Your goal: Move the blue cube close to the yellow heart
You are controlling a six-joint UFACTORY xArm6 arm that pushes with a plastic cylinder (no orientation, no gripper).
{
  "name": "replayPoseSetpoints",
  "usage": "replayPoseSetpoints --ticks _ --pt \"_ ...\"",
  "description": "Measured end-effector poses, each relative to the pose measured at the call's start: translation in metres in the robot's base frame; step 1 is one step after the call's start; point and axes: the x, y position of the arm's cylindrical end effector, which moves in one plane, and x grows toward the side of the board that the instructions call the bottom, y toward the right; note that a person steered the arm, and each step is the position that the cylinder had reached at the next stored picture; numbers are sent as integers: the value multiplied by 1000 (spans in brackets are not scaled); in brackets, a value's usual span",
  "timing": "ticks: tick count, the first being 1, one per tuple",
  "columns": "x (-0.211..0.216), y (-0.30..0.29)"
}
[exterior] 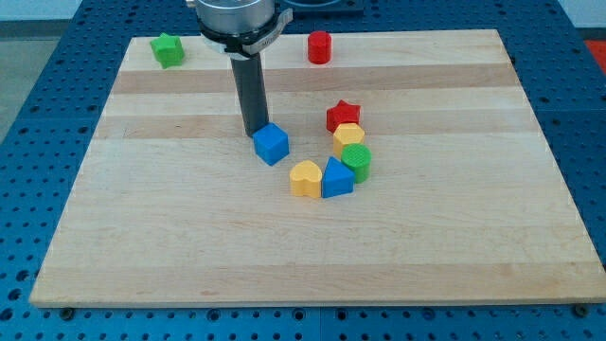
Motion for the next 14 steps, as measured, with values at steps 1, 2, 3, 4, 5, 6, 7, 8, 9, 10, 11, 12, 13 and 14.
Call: replayPoseSetpoints --ticks 1,2,3,4,5,6,7,8,9,10,11,12,13,14 --pt "3 9" --pt "9 13" --pt "9 13" --pt "9 13" --pt "10 15" --pt "13 18" --pt "17 21" --pt "18 23" --pt "19 28" --pt "21 32" --pt "21 35" --pt "21 35" --pt "21 38" --pt "21 42"
